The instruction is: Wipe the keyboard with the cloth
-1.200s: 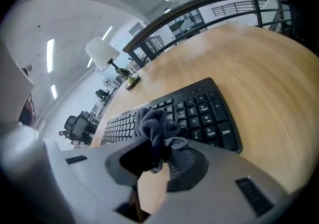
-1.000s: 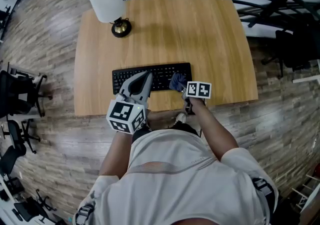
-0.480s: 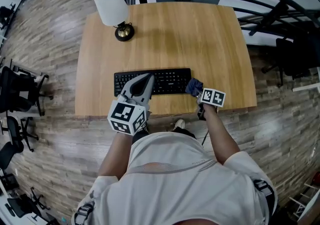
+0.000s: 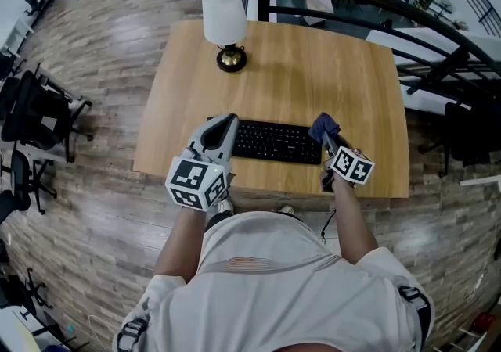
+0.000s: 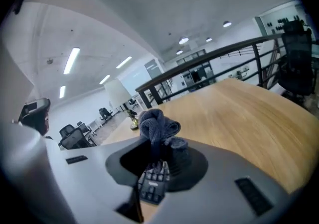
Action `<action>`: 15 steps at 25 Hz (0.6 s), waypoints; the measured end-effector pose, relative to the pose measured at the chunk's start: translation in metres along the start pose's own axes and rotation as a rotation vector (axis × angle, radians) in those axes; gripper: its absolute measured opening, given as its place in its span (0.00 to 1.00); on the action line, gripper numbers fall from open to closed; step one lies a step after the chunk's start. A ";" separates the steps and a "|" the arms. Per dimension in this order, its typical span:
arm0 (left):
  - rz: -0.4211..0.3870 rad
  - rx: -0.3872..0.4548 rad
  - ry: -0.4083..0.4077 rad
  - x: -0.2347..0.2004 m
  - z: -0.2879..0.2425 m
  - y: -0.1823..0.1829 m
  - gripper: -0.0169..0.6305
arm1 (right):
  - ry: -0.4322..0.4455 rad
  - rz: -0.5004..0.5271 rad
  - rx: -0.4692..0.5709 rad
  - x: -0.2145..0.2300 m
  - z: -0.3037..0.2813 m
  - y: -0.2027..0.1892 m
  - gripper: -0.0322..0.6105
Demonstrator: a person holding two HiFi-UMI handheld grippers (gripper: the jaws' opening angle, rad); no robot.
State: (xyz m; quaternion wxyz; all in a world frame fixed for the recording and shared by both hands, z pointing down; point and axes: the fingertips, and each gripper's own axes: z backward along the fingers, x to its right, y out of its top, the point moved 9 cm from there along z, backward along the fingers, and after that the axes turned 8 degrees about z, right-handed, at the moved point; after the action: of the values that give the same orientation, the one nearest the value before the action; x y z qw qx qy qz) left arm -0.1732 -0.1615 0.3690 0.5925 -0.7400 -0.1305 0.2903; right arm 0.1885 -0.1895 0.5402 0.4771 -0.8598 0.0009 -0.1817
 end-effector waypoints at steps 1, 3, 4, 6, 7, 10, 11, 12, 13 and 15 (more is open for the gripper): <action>-0.003 0.012 0.010 -0.005 0.005 0.004 0.05 | 0.029 0.026 0.033 -0.014 -0.004 0.013 0.24; -0.012 0.033 0.031 -0.015 0.015 0.011 0.05 | 0.081 0.090 0.095 -0.045 -0.009 0.039 0.24; -0.019 0.040 0.042 -0.019 0.020 0.014 0.05 | 0.102 0.128 0.126 -0.061 -0.009 0.053 0.24; -0.030 0.053 0.064 -0.028 0.031 0.020 0.05 | 0.138 0.214 0.190 -0.096 -0.005 0.079 0.24; -0.035 0.060 0.077 -0.033 0.036 0.022 0.05 | 0.154 0.256 0.223 -0.113 -0.003 0.091 0.24; -0.053 0.085 0.114 -0.048 0.052 0.031 0.05 | 0.194 0.360 0.327 -0.160 0.010 0.124 0.24; -0.057 0.093 0.124 -0.052 0.057 0.035 0.05 | 0.203 0.386 0.359 -0.173 0.015 0.133 0.24; -0.059 0.102 0.132 -0.055 0.061 0.037 0.05 | 0.208 0.407 0.387 -0.185 0.021 0.140 0.24; -0.062 0.110 0.141 -0.059 0.066 0.040 0.05 | 0.211 0.425 0.410 -0.195 0.026 0.146 0.24; -0.066 0.124 0.154 -0.065 0.073 0.043 0.05 | 0.209 0.454 0.444 -0.210 0.036 0.153 0.24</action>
State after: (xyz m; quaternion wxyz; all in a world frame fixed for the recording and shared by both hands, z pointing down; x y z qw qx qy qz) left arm -0.2741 -0.1488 0.3358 0.6549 -0.7172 -0.0906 0.2202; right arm 0.0302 -0.2069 0.3318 0.6785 -0.6895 0.2018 -0.1535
